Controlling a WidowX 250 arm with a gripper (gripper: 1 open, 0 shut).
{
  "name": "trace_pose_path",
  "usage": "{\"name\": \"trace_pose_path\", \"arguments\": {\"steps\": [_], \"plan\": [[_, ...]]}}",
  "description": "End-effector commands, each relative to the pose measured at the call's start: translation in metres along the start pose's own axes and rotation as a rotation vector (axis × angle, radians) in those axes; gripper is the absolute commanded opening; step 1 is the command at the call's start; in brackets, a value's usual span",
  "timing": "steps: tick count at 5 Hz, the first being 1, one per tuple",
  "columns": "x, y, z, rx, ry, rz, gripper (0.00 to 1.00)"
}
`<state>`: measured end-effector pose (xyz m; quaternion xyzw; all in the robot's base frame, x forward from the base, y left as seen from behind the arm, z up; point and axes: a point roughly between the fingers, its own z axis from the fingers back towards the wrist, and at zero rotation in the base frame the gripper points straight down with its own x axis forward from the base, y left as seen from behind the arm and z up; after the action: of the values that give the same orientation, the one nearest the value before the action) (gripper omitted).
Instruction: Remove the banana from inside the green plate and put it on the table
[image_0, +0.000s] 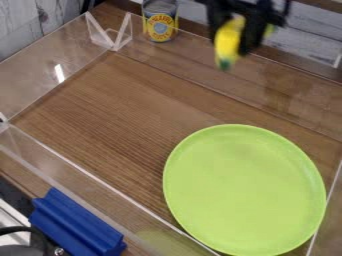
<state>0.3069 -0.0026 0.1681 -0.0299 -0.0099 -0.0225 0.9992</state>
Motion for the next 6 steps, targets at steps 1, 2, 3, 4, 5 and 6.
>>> {"name": "trace_pose_path", "arguments": {"steps": [1,2,3,4,5,6], "plan": [[0.011,0.026,0.014,0.02,-0.053,-0.018,0.0],[0.013,0.037,0.002,0.033,-0.036,-0.003,0.0],[0.015,0.04,-0.014,0.045,-0.016,-0.004,0.0],[0.015,0.042,-0.029,0.057,0.003,-0.01,0.0],[0.017,0.043,-0.047,0.074,0.019,-0.019,0.0],[0.021,0.046,-0.065,0.088,0.028,-0.028,0.0]]}}
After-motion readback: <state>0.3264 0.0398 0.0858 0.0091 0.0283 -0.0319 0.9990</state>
